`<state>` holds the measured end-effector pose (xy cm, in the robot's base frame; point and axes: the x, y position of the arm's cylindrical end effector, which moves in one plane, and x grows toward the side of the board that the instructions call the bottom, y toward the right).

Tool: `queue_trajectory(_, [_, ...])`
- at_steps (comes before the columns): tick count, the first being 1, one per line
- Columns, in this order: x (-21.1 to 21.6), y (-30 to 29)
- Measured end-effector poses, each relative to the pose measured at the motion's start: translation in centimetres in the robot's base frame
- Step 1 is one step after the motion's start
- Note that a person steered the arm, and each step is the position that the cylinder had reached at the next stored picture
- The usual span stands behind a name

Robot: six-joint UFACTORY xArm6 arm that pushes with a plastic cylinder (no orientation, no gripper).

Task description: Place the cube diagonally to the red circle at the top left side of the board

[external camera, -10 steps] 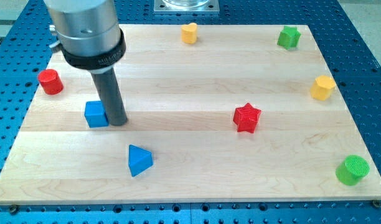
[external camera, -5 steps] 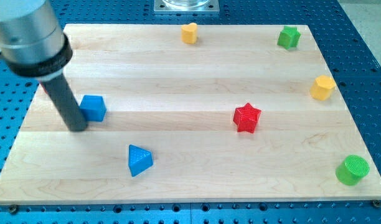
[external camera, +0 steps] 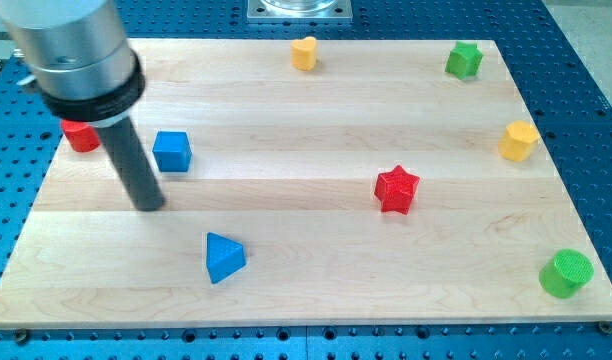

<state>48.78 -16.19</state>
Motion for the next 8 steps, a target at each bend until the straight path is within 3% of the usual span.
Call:
queue_trajectory(3, [-8.8, 2.4])
queue_trajectory(4, [-9.3, 1.3])
queue_trajectory(6, [-4.0, -2.9])
queue_trajectory(7, [-3.9, -5.4])
queue_trajectory(8, [-8.6, -4.8])
